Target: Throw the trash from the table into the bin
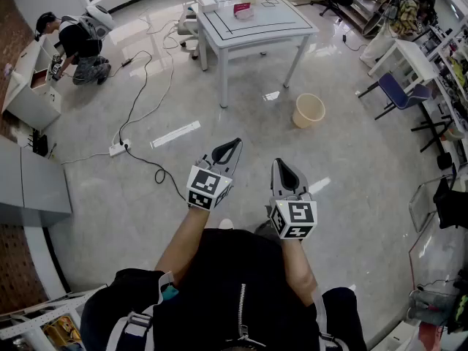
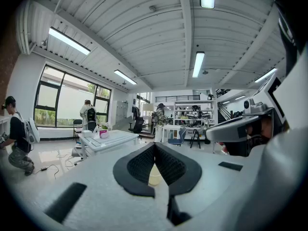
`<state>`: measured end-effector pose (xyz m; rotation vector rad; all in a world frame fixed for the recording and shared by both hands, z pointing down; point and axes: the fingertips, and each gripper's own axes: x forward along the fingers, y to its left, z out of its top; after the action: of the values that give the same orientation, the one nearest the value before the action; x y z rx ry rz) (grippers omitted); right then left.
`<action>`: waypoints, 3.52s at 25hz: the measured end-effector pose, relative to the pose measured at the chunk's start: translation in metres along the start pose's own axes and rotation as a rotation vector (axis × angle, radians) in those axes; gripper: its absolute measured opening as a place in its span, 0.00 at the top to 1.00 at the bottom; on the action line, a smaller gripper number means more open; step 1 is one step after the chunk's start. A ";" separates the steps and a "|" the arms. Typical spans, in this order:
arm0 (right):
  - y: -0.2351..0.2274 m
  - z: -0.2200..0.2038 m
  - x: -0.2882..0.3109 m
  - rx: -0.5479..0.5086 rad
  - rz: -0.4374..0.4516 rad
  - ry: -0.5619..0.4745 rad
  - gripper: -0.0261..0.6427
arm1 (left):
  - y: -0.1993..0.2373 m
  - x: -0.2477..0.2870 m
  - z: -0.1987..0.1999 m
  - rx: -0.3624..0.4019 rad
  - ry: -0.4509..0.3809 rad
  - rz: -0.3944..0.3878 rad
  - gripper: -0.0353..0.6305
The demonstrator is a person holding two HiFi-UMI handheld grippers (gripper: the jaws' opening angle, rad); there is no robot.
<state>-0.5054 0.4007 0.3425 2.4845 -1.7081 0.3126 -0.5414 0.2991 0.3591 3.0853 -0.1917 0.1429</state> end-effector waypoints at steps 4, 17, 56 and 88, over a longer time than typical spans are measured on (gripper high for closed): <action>0.006 -0.001 0.005 0.010 0.007 -0.008 0.95 | 0.006 -0.004 -0.004 -0.007 0.002 0.006 0.94; 0.014 -0.009 0.006 0.042 0.033 0.007 0.95 | 0.008 -0.004 -0.009 -0.022 0.019 0.001 0.94; -0.108 0.011 0.181 0.101 0.113 0.083 0.95 | 0.092 0.196 -0.007 -0.052 0.112 0.017 0.94; -0.222 0.049 0.369 0.080 0.302 0.133 0.95 | 0.207 0.375 0.013 -0.074 0.145 0.188 0.94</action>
<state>-0.1662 0.1353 0.3856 2.1938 -2.0472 0.5703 -0.1960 0.0475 0.3901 2.9628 -0.4691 0.3558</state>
